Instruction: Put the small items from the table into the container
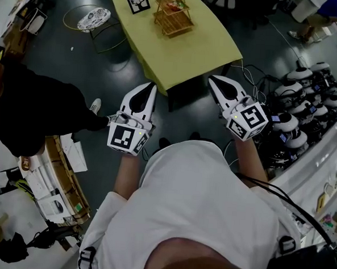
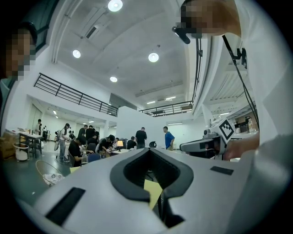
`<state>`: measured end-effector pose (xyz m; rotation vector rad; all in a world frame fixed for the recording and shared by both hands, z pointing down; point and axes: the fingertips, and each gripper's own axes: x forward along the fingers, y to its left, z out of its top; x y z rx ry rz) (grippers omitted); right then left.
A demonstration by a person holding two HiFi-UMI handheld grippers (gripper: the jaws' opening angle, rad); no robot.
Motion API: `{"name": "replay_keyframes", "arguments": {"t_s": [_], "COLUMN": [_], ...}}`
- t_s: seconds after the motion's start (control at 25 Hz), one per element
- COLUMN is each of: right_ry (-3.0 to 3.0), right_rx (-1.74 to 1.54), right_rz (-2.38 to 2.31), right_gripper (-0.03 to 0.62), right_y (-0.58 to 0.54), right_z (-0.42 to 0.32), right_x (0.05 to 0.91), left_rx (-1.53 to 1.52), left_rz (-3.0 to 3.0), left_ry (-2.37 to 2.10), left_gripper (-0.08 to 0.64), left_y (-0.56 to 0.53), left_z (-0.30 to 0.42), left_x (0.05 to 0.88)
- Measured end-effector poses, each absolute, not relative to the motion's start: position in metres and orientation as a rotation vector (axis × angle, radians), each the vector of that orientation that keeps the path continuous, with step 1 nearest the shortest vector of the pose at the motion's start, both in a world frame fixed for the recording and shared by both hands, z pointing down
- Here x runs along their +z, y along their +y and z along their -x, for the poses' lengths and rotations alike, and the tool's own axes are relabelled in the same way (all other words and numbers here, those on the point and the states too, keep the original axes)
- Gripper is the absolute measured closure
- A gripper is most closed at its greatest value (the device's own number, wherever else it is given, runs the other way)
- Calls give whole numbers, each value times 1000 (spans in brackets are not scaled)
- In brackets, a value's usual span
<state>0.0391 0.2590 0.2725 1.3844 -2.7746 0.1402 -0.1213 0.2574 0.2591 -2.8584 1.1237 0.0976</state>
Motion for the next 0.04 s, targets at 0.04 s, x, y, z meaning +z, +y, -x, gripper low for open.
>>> {"name": "replay_keyframes", "arguments": {"t_s": [0.04], "right_ry": [-2774], "right_rx": [144], "right_rz": [-1387], "right_gripper": [575], "right_y": [259], "right_z": [-39], "right_x": [274], "left_rx": [96], "left_rz": [2860], "left_ry": [1123], "left_gripper": [552], "left_y": [257], "left_z": [121], "left_x": [260]}}
